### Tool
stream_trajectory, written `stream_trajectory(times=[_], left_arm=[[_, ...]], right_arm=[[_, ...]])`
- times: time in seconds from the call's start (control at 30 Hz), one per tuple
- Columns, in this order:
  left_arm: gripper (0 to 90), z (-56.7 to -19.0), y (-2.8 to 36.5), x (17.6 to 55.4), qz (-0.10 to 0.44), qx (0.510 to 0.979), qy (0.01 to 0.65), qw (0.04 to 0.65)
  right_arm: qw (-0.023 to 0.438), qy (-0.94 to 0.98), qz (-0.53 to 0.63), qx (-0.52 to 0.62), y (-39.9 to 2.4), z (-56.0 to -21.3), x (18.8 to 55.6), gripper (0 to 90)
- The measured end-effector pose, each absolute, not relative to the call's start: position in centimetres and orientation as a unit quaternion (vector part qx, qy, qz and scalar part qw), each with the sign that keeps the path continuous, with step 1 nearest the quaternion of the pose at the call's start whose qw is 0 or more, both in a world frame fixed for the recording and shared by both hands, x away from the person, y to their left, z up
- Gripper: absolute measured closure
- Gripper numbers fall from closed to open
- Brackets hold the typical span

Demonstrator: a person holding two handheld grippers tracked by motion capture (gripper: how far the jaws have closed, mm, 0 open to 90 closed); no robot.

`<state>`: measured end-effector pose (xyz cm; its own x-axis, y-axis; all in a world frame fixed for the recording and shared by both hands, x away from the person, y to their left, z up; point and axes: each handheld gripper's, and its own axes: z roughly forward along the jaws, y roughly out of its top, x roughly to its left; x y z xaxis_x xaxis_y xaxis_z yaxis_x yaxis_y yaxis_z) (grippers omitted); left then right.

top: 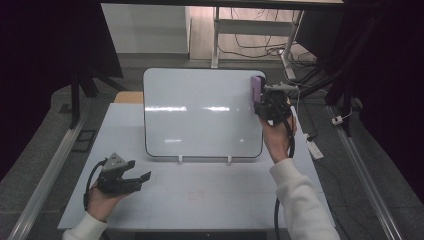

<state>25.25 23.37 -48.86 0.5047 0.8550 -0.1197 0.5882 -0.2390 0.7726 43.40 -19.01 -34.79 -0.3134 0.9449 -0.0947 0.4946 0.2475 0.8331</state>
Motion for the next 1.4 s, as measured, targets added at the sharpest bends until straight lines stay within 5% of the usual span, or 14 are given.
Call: stream_trajectory(times=[0.3, 0.7, 1.4], left_arm=[[27.2, -49.2, 23.9, 25.3, 0.163, 0.767, 0.474, 0.401], [27.2, -49.4, 24.3, 24.9, 0.164, 0.763, 0.478, 0.403], [27.1, -49.7, 24.3, 24.1, 0.165, 0.768, 0.466, 0.408]], right_arm=[[0.326, 0.727, 0.351, 0.493, -17.7, -34.1, 44.7, 63.2], [0.315, 0.710, 0.443, 0.447, -20.1, -34.4, 41.6, 37.2], [0.219, 0.775, 0.488, 0.338, -27.8, -45.2, 31.5, 36.6]])
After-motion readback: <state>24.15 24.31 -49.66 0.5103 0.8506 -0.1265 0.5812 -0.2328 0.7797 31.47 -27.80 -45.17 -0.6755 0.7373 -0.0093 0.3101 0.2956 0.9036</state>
